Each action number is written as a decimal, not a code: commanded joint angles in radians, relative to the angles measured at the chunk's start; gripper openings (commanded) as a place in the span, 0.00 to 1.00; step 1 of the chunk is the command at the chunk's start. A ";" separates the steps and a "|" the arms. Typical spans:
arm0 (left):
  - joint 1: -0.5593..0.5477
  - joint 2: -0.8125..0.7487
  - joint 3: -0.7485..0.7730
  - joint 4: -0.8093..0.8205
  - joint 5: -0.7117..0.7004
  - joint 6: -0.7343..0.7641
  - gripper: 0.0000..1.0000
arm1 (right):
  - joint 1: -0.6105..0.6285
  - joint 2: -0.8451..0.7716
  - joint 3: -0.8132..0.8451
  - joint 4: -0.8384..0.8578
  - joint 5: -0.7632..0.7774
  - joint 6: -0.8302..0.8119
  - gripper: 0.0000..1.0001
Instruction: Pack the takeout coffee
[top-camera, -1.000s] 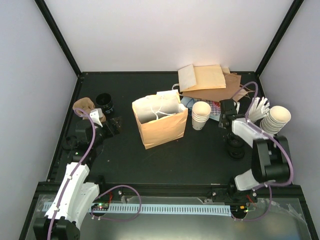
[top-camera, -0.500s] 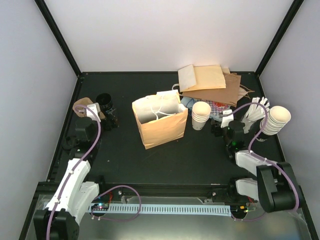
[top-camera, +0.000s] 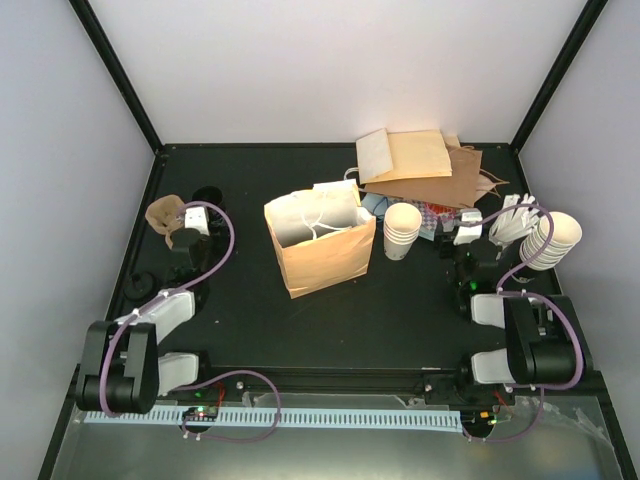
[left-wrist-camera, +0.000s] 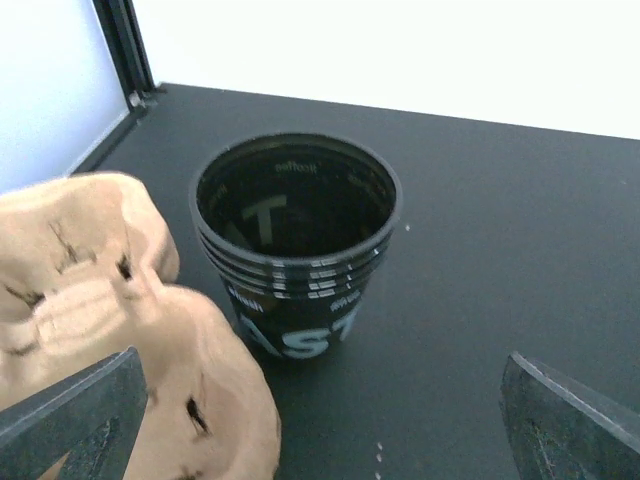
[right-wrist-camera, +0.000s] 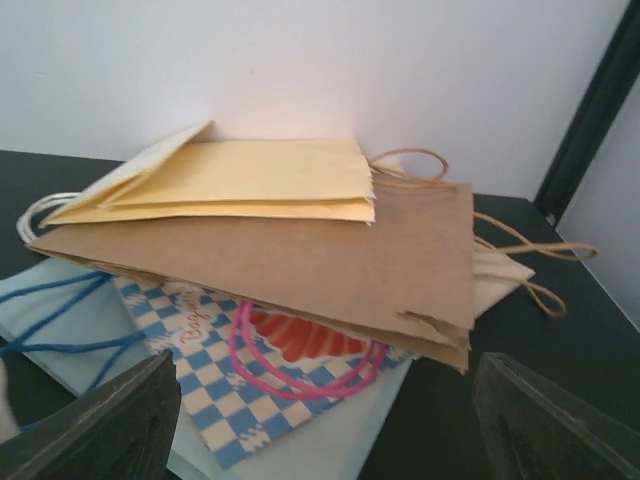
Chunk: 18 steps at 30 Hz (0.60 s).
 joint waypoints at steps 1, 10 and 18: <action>0.014 0.066 -0.023 0.281 -0.046 0.107 0.99 | -0.030 0.056 -0.037 0.196 -0.022 0.038 0.83; 0.010 0.235 -0.085 0.578 0.105 0.206 0.99 | -0.031 0.047 -0.013 0.143 -0.017 0.041 1.00; 0.008 0.215 -0.060 0.495 0.110 0.196 0.99 | -0.033 0.051 -0.009 0.140 -0.017 0.045 1.00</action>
